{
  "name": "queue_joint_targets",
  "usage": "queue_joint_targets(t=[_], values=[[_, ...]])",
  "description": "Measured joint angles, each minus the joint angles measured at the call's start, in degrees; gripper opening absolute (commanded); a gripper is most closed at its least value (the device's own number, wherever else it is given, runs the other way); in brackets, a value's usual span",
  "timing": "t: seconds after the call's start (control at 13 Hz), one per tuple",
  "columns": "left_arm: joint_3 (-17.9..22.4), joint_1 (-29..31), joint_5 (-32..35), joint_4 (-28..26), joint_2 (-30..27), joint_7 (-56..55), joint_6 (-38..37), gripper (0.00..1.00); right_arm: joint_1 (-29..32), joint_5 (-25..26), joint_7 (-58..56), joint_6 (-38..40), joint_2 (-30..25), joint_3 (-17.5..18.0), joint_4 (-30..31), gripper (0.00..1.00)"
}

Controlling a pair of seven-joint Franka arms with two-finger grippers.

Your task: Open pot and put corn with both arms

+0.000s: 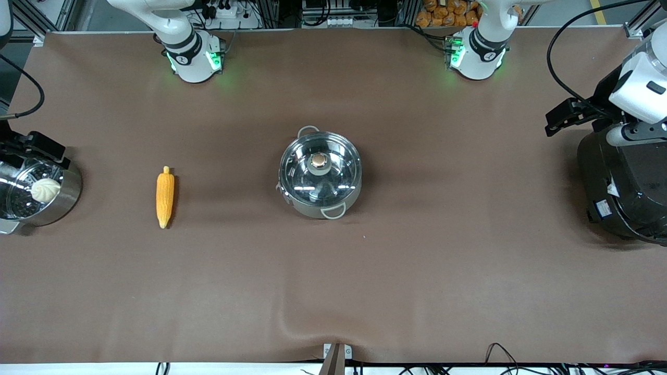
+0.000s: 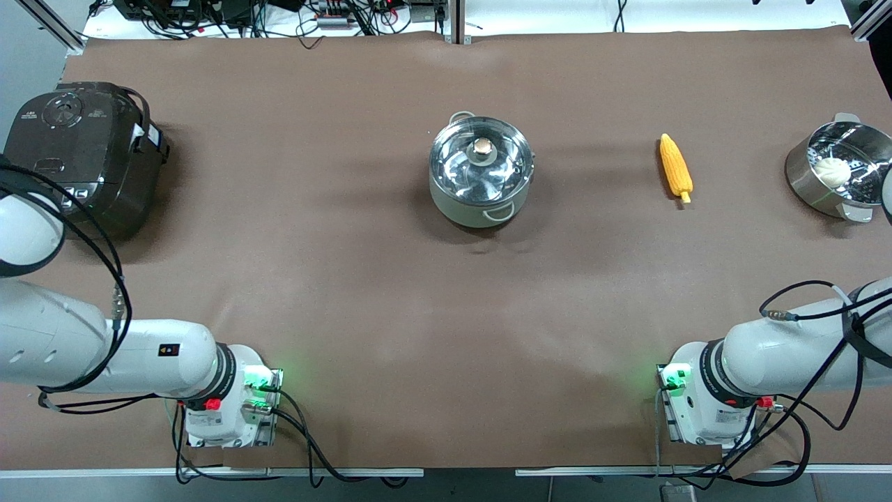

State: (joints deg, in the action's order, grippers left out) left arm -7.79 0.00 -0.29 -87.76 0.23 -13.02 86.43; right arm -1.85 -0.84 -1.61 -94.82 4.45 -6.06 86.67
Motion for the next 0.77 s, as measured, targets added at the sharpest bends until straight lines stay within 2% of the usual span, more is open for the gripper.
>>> queue_joint_targets(t=[0.54,0.77], values=[[0.1,0.0,0.0,0.0,0.3,0.0,-0.1,1.0,0.0,-0.1,0.0,0.6,0.0,0.0,0.0,1.0],[-2.0,-2.1,0.0,0.1,2.1,-3.2,0.4,1.0,0.0,-0.1,0.0,1.1,0.0,0.0,0.0,1.0]])
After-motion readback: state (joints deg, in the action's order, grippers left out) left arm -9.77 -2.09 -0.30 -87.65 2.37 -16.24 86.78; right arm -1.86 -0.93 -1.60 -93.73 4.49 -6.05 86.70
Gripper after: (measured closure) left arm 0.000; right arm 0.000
